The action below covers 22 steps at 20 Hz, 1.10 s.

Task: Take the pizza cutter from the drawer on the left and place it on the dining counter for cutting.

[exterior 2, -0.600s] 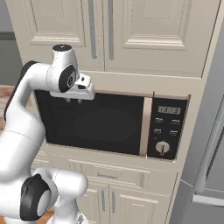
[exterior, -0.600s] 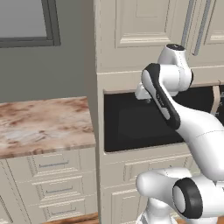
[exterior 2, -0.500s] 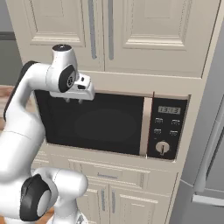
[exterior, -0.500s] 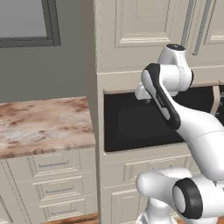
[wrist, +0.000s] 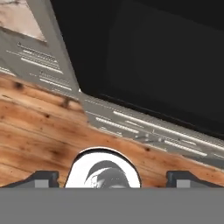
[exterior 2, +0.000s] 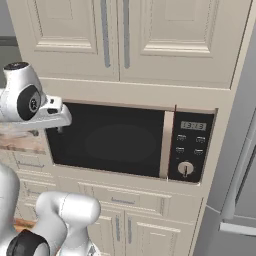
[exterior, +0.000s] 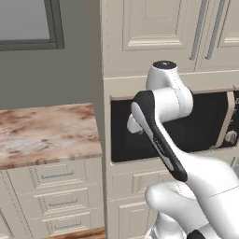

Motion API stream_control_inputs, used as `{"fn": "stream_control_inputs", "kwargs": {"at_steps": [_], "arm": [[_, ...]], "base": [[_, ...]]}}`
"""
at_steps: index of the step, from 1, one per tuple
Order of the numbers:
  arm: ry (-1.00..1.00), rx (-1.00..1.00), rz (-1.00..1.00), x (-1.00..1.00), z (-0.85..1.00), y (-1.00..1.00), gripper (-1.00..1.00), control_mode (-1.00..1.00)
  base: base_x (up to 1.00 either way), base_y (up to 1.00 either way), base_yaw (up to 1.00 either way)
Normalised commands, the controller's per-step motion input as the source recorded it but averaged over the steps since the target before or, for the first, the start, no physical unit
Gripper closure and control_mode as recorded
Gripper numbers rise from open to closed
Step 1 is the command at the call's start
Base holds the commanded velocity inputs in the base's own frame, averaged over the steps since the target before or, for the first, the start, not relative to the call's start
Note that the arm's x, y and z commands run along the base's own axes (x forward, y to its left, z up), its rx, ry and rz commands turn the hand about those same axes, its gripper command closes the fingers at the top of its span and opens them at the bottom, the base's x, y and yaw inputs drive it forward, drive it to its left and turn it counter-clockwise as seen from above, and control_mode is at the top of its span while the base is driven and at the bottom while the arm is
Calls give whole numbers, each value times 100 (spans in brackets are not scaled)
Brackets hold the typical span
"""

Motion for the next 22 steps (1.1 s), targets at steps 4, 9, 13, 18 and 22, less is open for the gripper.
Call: {"fn": "stream_control_inputs", "kwargs": {"at_steps": [4,9,13,18,22], "arm": [[0,-24,44,-78,-39,100,-100,-100],[-1,-19,50,-6,-48,100,-100,-100],[-5,-23,49,2,-52,100,-100,-100],[-9,-35,43,0,-55,100,-100,-100],[-6,-33,37,10,-38,100,-100,-100]], "base": [[0,0,0],[0,0,0],[0,0,0],[0,0,0],[0,0,0]]}}
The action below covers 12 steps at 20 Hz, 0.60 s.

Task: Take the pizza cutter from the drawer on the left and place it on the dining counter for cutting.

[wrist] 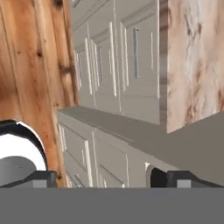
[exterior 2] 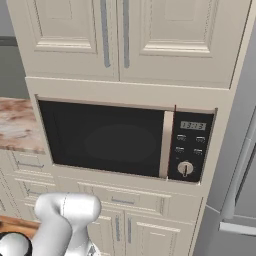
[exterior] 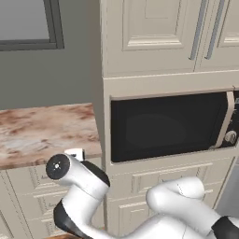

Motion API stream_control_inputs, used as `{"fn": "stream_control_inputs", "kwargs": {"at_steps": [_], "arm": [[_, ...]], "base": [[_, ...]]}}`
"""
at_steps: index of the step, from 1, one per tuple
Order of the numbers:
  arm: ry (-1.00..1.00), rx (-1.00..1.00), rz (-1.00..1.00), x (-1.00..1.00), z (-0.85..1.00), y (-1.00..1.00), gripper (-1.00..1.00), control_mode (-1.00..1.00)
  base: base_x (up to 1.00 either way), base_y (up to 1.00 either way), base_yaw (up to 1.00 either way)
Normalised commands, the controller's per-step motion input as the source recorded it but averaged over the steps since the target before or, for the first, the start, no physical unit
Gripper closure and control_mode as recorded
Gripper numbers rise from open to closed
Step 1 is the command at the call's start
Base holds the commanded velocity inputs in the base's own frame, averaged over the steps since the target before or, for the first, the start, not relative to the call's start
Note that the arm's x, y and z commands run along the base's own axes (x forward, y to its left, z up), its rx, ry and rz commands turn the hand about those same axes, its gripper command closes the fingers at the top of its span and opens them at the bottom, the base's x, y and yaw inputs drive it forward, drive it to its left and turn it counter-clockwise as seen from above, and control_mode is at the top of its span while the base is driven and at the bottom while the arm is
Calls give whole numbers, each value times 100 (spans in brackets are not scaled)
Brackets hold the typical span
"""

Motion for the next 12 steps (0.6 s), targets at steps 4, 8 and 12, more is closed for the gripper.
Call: {"fn": "stream_control_inputs", "kwargs": {"at_steps": [4,8,12], "arm": [[-4,-29,35,19,-28,97,-100,-100],[-7,-27,37,19,-23,88,-100,-100],[-15,-24,35,32,-12,64,-100,-100]], "base": [[0,0,0],[0,0,0],[0,0,0]]}}
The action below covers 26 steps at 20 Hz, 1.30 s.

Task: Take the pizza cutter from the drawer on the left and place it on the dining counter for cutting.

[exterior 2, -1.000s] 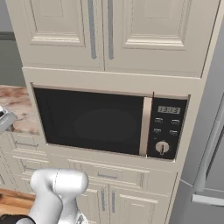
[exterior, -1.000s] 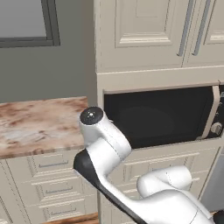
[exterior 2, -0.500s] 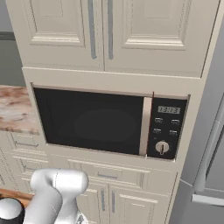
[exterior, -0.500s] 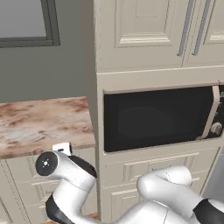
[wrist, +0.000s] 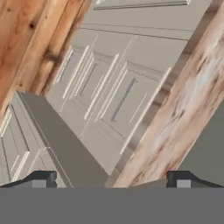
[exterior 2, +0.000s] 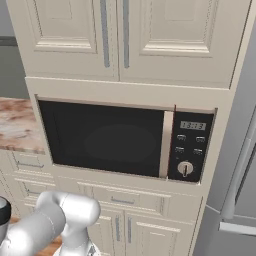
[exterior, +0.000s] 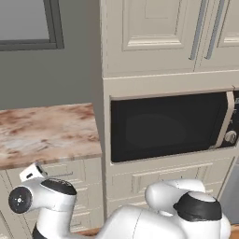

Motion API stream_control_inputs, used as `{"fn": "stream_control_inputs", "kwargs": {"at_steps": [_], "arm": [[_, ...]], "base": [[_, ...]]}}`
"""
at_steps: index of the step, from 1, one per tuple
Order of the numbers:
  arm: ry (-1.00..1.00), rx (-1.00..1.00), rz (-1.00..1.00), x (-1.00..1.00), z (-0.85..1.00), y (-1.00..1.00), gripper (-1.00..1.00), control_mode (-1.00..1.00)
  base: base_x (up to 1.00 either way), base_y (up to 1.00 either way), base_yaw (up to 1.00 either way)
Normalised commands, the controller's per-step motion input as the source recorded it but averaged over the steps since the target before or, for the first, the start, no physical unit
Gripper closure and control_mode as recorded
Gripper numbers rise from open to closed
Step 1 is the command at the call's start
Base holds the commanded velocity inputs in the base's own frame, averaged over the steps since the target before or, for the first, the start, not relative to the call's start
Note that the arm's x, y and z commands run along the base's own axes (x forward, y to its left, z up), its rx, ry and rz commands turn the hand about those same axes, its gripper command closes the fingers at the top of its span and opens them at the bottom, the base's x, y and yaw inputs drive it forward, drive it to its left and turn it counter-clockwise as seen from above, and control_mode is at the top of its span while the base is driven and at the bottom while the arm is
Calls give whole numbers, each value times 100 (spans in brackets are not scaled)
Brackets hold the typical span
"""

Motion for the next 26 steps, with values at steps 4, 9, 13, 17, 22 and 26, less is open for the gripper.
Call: {"fn": "stream_control_inputs", "kwargs": {"at_steps": [4,9,13,17,22,26], "arm": [[-29,-11,19,10,-7,-4,-100,-100],[-34,3,0,2,-47,-30,-100,-100],[-27,18,-12,46,-33,-22,-100,-100],[-20,25,-19,46,-16,-20,-100,-100],[-16,10,-2,28,-23,-4,-100,-100],[-10,2,-3,18,-36,22,-100,-100]], "base": [[0,0,0],[0,0,0],[0,0,0],[0,0,0],[0,0,0],[0,0,0]]}}
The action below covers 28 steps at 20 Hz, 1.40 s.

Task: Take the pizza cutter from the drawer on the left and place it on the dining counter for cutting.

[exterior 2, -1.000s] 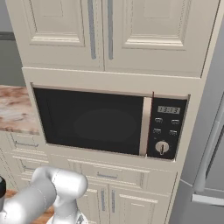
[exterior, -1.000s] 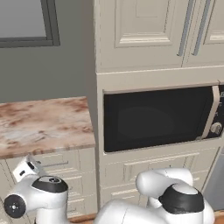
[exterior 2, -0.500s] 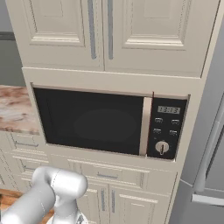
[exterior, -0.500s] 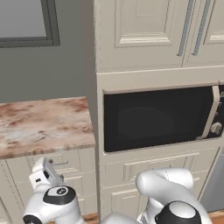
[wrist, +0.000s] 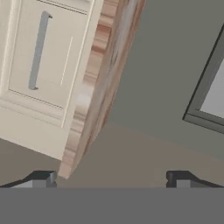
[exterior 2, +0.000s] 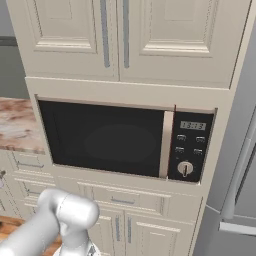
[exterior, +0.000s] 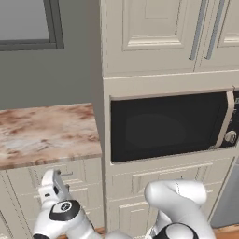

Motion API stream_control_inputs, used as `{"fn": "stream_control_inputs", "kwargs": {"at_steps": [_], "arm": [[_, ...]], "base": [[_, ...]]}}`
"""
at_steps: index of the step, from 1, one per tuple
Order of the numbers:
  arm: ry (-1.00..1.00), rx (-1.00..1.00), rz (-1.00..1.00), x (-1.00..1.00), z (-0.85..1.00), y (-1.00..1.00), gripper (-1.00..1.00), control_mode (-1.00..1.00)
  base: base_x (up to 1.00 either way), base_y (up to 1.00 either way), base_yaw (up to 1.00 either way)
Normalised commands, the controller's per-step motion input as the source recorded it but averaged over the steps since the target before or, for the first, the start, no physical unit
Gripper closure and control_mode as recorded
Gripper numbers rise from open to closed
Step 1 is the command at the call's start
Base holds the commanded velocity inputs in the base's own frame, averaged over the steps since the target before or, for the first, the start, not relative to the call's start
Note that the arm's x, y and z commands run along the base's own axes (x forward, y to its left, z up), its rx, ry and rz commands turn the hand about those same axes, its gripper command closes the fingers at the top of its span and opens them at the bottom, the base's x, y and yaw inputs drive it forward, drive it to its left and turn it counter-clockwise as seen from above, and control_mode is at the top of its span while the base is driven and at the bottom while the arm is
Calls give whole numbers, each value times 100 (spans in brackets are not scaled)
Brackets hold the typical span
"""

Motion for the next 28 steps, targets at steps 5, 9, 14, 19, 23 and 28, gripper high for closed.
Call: {"fn": "stream_control_inputs", "kwargs": {"at_steps": [5,9,14,19,23,28], "arm": [[-6,8,-5,8,-30,25,-100,-100],[-7,17,-10,12,-27,15,-100,-100],[-10,14,-11,19,-25,12,-100,-100],[-11,5,-1,24,-26,0,-100,-100],[-6,0,0,36,-32,1,-100,-100],[-8,0,1,43,-44,3,-100,-100]], "base": [[0,0,0],[0,0,0],[0,0,0],[0,0,0],[0,0,0],[0,0,0]]}}
